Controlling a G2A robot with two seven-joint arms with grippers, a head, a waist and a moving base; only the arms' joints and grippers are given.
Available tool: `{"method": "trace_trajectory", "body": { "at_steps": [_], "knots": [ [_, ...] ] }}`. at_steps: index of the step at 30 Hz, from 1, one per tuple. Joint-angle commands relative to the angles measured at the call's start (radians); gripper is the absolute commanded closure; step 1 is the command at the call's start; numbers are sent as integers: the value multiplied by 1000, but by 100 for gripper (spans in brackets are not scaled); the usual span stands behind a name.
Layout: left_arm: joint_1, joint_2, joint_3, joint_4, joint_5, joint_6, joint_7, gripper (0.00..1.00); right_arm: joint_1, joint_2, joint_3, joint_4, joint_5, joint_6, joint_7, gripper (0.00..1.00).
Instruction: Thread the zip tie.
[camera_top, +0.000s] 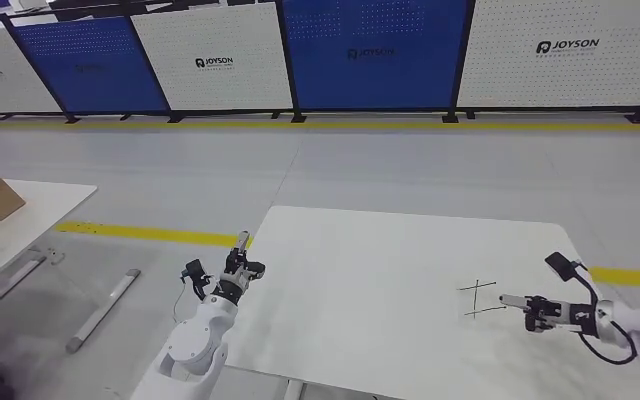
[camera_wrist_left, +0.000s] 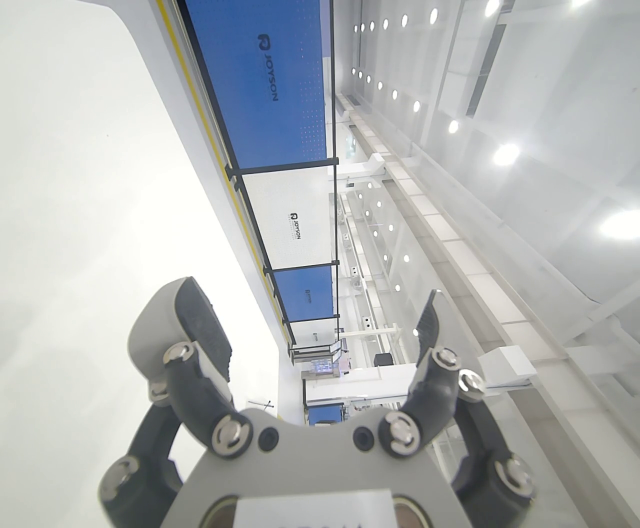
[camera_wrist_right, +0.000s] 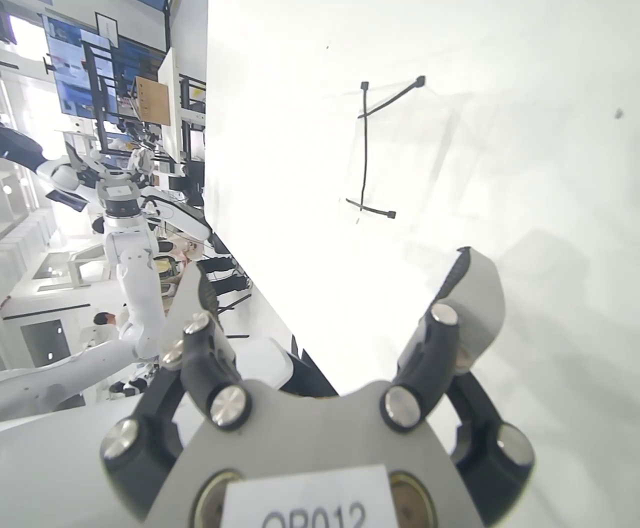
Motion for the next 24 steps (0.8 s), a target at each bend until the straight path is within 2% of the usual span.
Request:
{"method": "trace_trajectory", "body": {
  "at_steps": [1, 9, 15, 24],
  "knots": [
    [0, 0, 0, 0, 0, 0, 0, 0, 19, -3, -18, 10, 3, -5, -3, 0],
    [0, 0, 0, 0, 0, 0, 0, 0, 128, -21, -117, 129, -8, 7, -11, 0],
    [0, 0, 0, 0, 0, 0, 0, 0, 220, -49, -204, 265, 30, -17, 13, 0],
    [0, 0, 0, 0, 0, 0, 0, 0, 225, -50, -208, 275, 35, -20, 14, 0]
  ]
}}
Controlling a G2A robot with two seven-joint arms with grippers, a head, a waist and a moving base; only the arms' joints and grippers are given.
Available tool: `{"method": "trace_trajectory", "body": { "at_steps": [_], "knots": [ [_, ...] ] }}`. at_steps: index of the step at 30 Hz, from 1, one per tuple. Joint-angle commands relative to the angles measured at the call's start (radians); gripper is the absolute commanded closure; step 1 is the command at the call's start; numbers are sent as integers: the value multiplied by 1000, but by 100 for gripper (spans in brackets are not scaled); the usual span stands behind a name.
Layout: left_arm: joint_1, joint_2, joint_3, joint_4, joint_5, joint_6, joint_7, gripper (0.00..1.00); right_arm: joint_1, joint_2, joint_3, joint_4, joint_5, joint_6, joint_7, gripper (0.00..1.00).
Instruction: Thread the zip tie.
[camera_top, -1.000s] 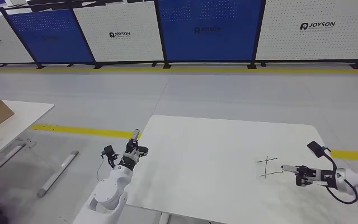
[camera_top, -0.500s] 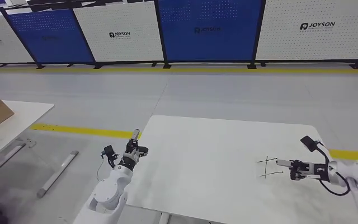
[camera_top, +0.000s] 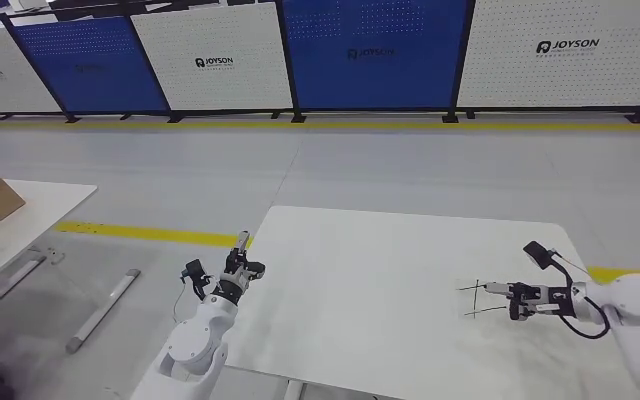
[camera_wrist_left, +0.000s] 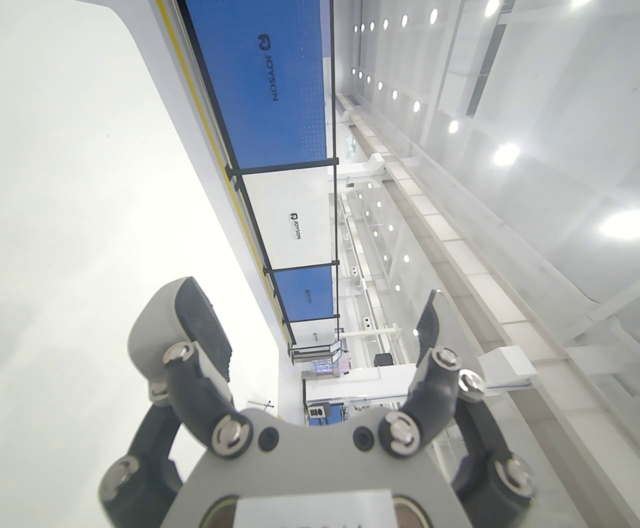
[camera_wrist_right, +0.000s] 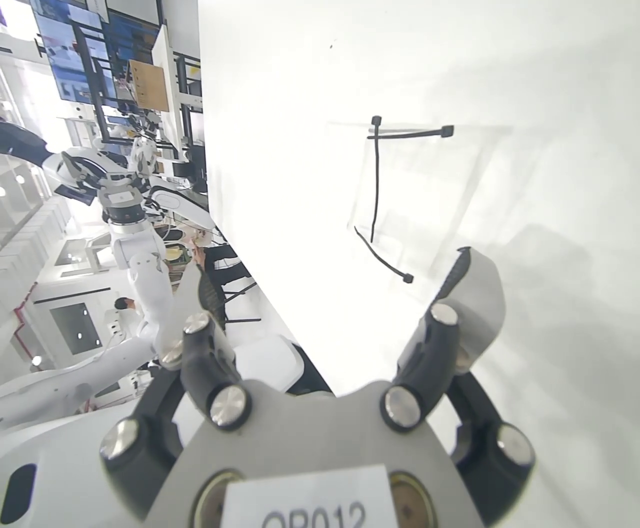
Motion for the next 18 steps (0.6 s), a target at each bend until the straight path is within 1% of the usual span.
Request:
{"method": "trace_trajectory", "body": {
  "at_steps": [1, 3, 8, 9, 10, 11, 12, 13, 16, 17, 18],
  "knots": [
    [0, 0, 0, 0, 0, 0, 0, 0, 0, 0, 0, 0, 0, 0, 0, 0],
    [0, 0, 0, 0, 0, 0, 0, 0, -12, 1, -1, 5, -2, -6, -20, 0],
    [0, 0, 0, 0, 0, 0, 0, 0, -30, 9, 8, 9, 4, -27, -24, 0],
    [0, 0, 0, 0, 0, 0, 0, 0, -32, 11, 11, 10, 5, -30, -22, 5],
    [0, 0, 0, 0, 0, 0, 0, 0, -35, 13, 15, 11, 11, -33, -20, 20],
    [0, 0, 0, 0, 0, 0, 0, 0, -37, 14, 17, 11, 13, -35, -19, 28],
    [0, 0, 0, 0, 0, 0, 0, 0, -39, 15, 18, 12, 16, -37, -17, 41],
    [0, 0, 0, 0, 0, 0, 0, 0, -42, 17, 18, 12, 20, -39, -15, 48],
    [0, 0, 0, 0, 0, 0, 0, 0, -44, 20, 20, 19, 28, -42, -14, 51],
    [0, 0, 0, 0, 0, 0, 0, 0, -44, 20, 20, 21, 29, -43, -13, 54],
    [0, 0, 0, 0, 0, 0, 0, 0, -43, 21, 19, 25, 29, -42, -13, 55]
  ]
}}
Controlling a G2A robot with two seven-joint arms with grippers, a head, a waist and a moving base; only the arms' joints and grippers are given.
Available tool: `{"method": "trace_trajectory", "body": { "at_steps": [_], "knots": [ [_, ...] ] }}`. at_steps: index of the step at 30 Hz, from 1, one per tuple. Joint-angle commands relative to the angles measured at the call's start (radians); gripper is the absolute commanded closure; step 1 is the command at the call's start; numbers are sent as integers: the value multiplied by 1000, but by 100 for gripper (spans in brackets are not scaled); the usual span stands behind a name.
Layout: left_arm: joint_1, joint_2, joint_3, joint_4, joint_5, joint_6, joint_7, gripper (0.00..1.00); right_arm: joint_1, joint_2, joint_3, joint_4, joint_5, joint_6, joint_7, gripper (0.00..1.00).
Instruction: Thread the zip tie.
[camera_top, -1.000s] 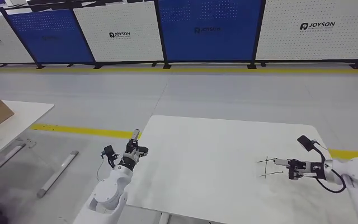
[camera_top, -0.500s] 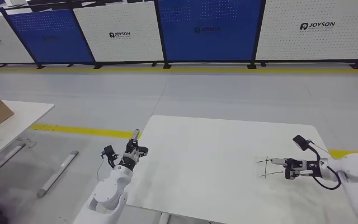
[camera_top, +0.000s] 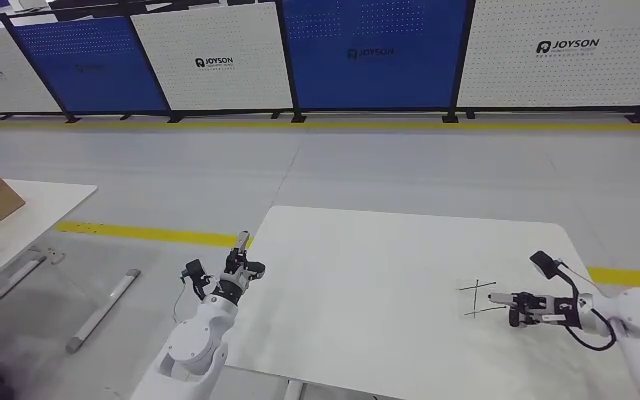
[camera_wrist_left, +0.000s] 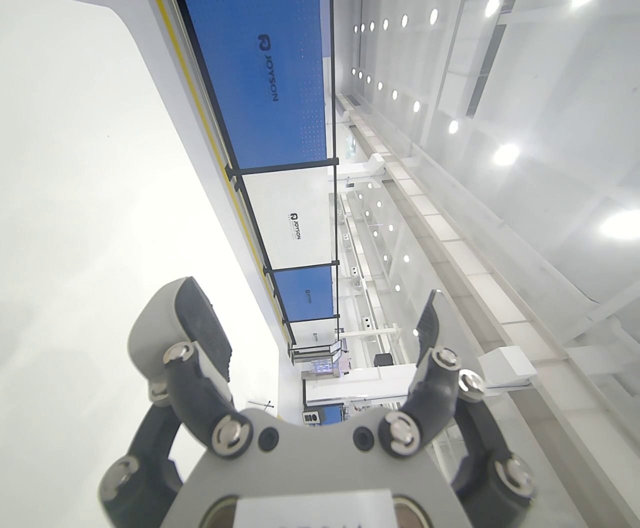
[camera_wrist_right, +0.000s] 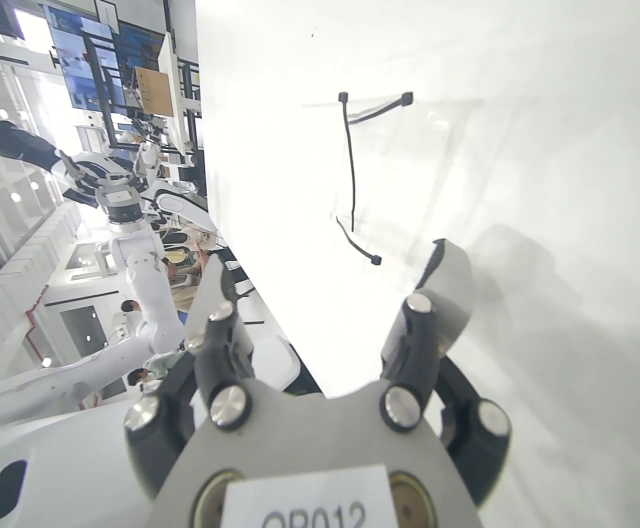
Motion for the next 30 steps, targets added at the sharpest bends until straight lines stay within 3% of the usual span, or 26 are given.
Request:
{"method": "trace_trajectory", "body": {
  "at_steps": [1, 12, 22, 27, 30],
  "knots": [
    [0, 0, 0, 0, 0, 0, 0, 0, 2, 1, -2, 6, 0, 3, 0, 56],
    [0, 0, 0, 0, 0, 0, 0, 0, 38, -7, -43, 65, -11, 31, -24, 55],
    [0, 0, 0, 0, 0, 0, 0, 0, 56, -5, -52, 105, 1, 18, -24, 68],
    [0, 0, 0, 0, 0, 0, 0, 0, 59, -5, -58, 112, 5, 17, -23, 79],
    [0, 0, 0, 0, 0, 0, 0, 0, 63, -5, -63, 117, 6, 20, -22, 78]
  ]
}}
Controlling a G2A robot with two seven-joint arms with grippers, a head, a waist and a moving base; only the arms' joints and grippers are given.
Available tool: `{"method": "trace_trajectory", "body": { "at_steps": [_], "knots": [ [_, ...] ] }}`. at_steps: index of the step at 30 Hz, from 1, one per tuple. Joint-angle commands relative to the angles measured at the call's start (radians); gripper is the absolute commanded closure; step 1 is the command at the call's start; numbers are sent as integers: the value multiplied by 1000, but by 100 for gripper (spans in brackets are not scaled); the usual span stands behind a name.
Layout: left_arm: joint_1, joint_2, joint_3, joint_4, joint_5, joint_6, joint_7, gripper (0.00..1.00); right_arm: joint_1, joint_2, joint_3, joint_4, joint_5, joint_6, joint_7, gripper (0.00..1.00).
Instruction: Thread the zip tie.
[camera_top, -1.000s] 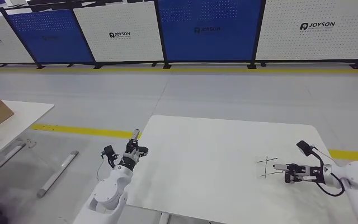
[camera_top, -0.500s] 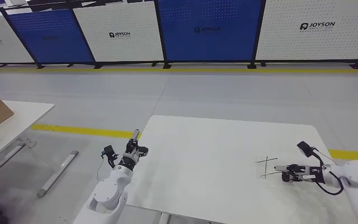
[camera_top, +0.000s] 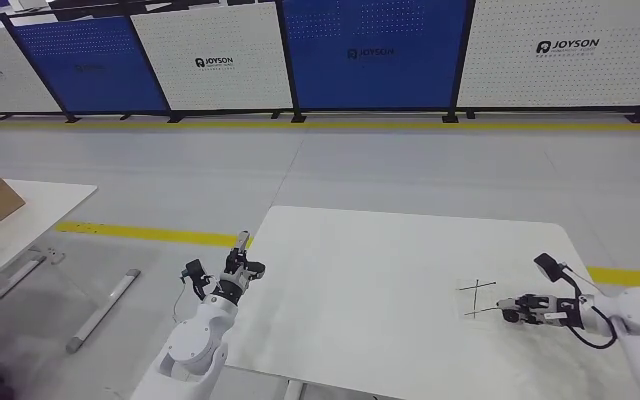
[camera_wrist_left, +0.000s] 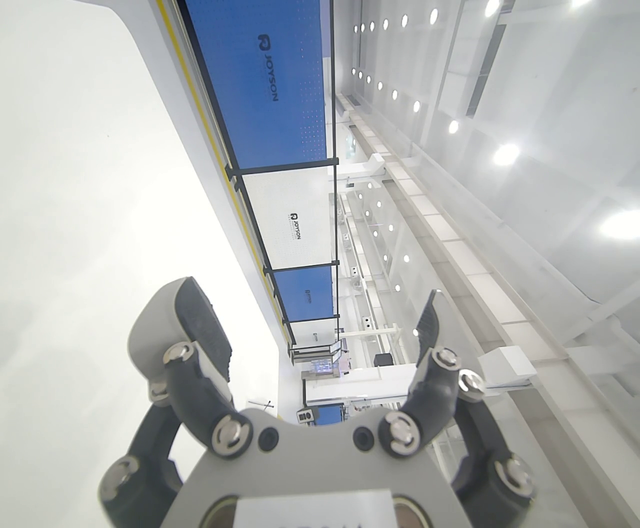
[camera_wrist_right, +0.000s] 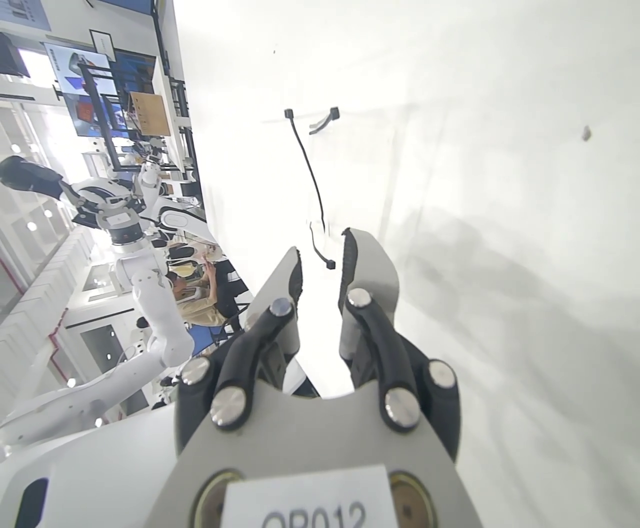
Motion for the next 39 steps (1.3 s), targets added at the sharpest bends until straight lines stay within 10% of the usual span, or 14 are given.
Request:
{"method": "trace_trajectory", "body": {
  "at_steps": [1, 13, 28, 35, 39],
  "knots": [
    [0, 0, 0, 0, 0, 0, 0, 0, 3, -1, -3, 3, 1, 1, 0, 78],
    [0, 0, 0, 0, 0, 0, 0, 0, 23, -4, -26, 27, 7, -5, 9, 100],
    [0, 0, 0, 0, 0, 0, 0, 0, -5, 15, 17, 30, 151, -112, 43, 100],
    [0, 0, 0, 0, 0, 0, 0, 0, -165, 75, 73, -223, 386, -112, 43, 100],
    [0, 0, 0, 0, 0, 0, 0, 0, -174, 79, 76, -238, 393, -112, 43, 100]
  ]
}}
